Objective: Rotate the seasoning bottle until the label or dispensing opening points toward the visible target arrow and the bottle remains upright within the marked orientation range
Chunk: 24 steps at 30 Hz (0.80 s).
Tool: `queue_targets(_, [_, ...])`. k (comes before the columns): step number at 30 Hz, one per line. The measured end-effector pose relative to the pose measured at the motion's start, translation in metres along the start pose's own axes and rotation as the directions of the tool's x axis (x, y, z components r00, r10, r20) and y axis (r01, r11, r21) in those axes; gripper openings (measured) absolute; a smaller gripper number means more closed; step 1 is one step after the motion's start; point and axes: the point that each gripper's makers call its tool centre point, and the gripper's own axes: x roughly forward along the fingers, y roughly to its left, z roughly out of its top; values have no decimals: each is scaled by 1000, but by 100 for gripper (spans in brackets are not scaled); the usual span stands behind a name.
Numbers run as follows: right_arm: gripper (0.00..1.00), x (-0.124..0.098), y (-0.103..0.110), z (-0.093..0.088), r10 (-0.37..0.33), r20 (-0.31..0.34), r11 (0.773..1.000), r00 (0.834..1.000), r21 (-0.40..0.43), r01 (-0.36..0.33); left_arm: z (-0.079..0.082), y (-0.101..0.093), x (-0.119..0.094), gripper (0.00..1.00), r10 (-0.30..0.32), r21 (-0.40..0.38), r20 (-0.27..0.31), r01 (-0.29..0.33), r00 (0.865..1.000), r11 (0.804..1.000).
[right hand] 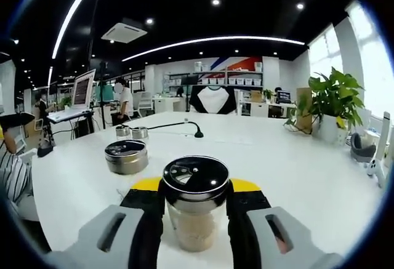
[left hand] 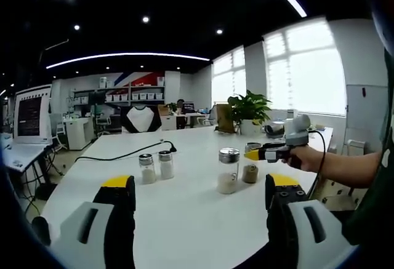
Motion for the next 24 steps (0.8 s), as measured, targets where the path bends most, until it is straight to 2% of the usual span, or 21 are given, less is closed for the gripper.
queue_targets(14, [38, -1, 3, -1, 81, -13, 997, 997, -16, -82, -1, 2, -3, 92, 3, -3, 0, -3, 1000, 1000])
queue_targets(24, [38, -2, 6, -1, 154, -25, 988, 988, -29, -154, -1, 2, -6, 92, 2, 1, 1, -2, 1000, 1000])
